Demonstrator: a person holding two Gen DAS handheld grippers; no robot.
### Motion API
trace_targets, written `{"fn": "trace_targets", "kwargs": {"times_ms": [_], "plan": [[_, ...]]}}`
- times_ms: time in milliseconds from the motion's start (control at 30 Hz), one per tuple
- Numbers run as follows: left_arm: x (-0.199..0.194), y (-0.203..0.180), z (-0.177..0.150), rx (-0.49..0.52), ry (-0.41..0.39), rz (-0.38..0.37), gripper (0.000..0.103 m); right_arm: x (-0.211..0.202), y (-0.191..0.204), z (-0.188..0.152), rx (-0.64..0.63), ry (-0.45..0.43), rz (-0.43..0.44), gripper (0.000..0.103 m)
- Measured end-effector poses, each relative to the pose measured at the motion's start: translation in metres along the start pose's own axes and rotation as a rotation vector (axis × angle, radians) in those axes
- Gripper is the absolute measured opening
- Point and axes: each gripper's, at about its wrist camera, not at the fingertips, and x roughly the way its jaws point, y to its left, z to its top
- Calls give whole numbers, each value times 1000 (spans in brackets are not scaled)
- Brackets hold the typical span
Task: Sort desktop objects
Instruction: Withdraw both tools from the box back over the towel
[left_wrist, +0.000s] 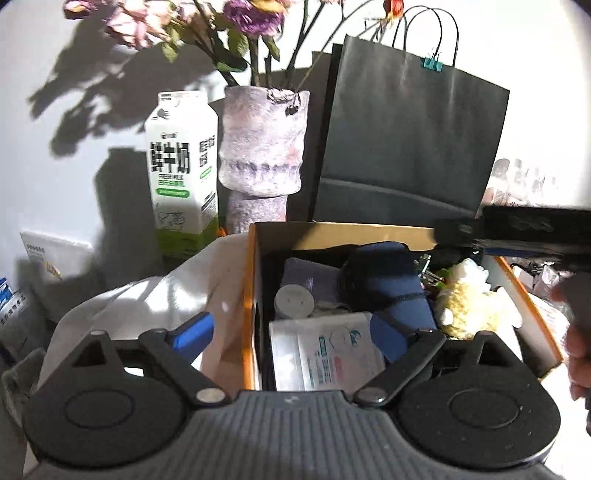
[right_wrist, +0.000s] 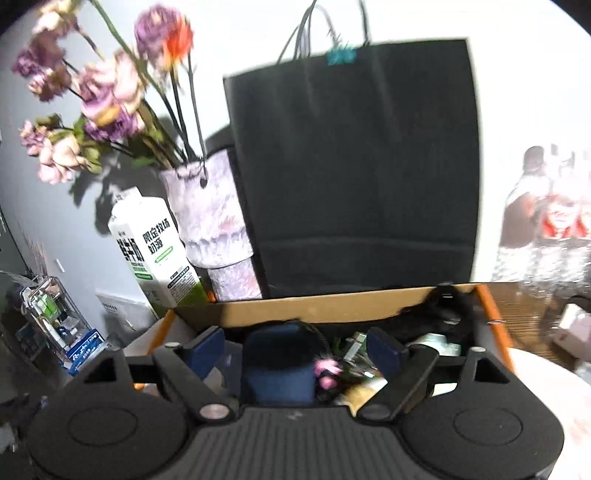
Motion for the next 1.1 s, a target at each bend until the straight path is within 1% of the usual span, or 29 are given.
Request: {"fn": "trace_targets", "kwargs": {"times_ms": [67,100,167,300,367,433,500,567,667,733,833,933,1000,1100], "plan": [[-16,-1,-7,3,10,2,95,-24,-3,-6,-17,-3,-21,84],[-27,-2,-13,1,8,-5,95,-38,-6,-13,-29,-7,-35,86],[-48,-3,-26,-3,-9,-42,96,-68,-10,-31,-55,-32,-41,91],[-91,-16,-64,19,-17,-102,98,-132,-20,-87,-113,-58,-21,95],[-112,-25,-88,32,-23,-122,101,-158,-21,-120,-154,-69,-32,97],[-129,-34,-114,45,-21,-122,101,-176,-22,-154,-189,-81,-66,98],[-145,-43,-140,45,-5,-122,101,-188,-25,-185,-182,-50,-114,98],[-164,-49,-165,31,16,-124,101,-203,-28,-213,-145,-30,-133,98],[-194,-57,-198,25,42,-133,101,-234,-27,-250,-106,-21,-112,98],[-212,-62,-216,32,63,-148,101,-255,-26,-269,-90,-19,-89,98],[-234,-69,-232,68,90,-126,101,-282,-16,-288,-114,-26,-78,98],[-252,-74,-240,105,58,-80,102,-305,-6,-297,-145,-55,-71,98],[-257,-75,-241,102,40,-76,102,-319,1,-299,-174,-82,-73,98],[-251,-78,-242,73,58,-81,102,-332,5,-303,-205,-107,-79,99]]}}
